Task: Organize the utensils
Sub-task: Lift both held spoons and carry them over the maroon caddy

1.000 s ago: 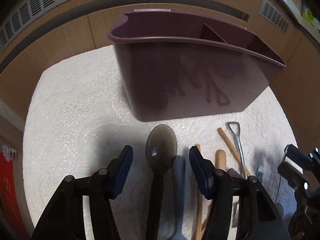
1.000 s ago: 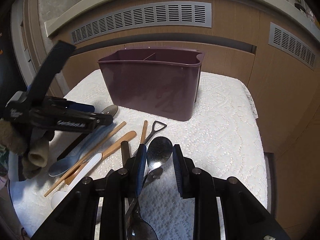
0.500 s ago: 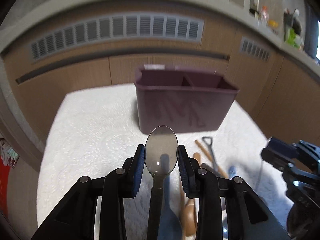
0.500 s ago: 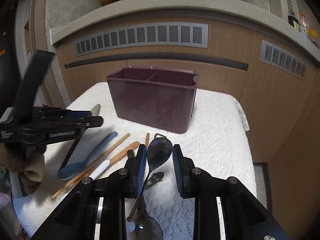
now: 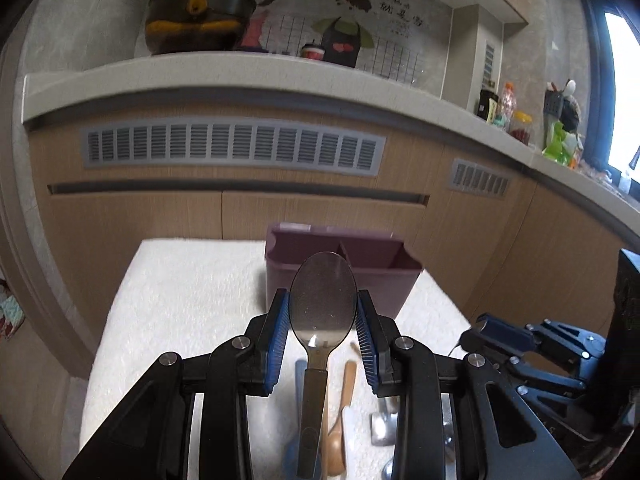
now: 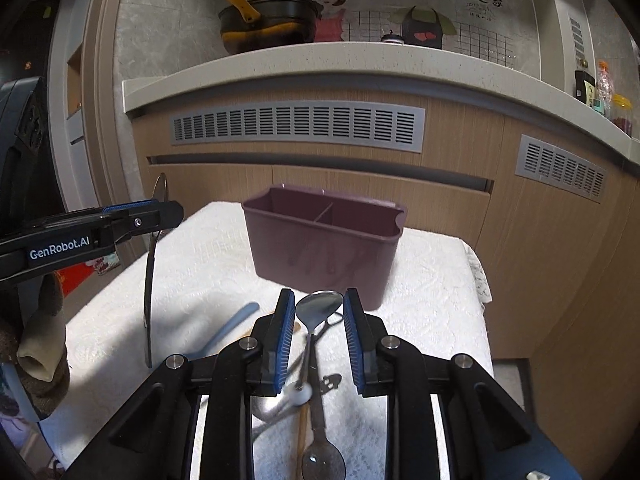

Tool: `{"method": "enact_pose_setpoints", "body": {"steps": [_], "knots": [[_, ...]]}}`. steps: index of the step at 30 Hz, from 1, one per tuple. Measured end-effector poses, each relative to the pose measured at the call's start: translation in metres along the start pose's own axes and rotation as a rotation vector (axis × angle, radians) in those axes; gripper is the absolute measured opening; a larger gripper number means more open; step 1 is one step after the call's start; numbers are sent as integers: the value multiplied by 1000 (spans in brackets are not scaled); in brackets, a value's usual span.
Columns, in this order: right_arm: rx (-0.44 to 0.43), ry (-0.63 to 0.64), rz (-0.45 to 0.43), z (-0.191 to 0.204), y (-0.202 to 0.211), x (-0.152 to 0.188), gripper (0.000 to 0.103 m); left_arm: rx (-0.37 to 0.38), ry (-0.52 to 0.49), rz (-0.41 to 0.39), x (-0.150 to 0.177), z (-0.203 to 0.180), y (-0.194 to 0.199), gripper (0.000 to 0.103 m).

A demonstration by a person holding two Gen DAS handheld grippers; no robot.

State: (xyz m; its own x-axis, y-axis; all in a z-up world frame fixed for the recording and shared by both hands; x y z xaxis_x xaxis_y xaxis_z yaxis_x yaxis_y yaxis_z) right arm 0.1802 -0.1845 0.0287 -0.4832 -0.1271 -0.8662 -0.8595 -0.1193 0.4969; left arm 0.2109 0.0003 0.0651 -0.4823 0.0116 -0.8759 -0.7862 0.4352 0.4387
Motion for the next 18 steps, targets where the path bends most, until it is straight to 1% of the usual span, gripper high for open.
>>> {"method": "enact_pose_setpoints", "body": {"steps": [4, 6, 8, 12, 14, 15, 18], "knots": [[-6, 1, -23, -3, 3, -14, 21, 16, -19, -42, -21, -4, 5, 34], [-9, 2, -43, -7, 5, -28, 22, 26, -29, -66, -37, -7, 5, 34], [-15, 1, -73, -12, 9, -47, 22, 41, -42, -115, -63, -12, 9, 34], [16, 23, -190, -22, 23, -103, 22, 55, -75, -245, -112, -20, 14, 34], [18, 25, -225, -26, 23, -124, 22, 73, -57, -319, -132, -17, 9, 34], [26, 19, -240, -29, 19, -134, 22, 86, -43, -339, -139, -14, 3, 34], [60, 17, -251, -36, 1, -148, 22, 84, -32, -357, -151, -7, -24, 34]]}}
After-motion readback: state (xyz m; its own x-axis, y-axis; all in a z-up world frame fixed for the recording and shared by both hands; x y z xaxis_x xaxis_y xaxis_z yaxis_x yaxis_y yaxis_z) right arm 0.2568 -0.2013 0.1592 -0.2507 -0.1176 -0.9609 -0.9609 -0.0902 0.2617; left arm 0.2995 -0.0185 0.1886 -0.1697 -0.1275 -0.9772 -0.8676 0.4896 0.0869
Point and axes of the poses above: each gripper's, at about its wrist camera, not at the fingertips, and y roughly against the way its jaws point, z to its left, x to its underside, the point moved 1 cm from there along -y, roughly the way its jaws point, and after that the axes turned 4 degrees about x, right-handed, at the moved point
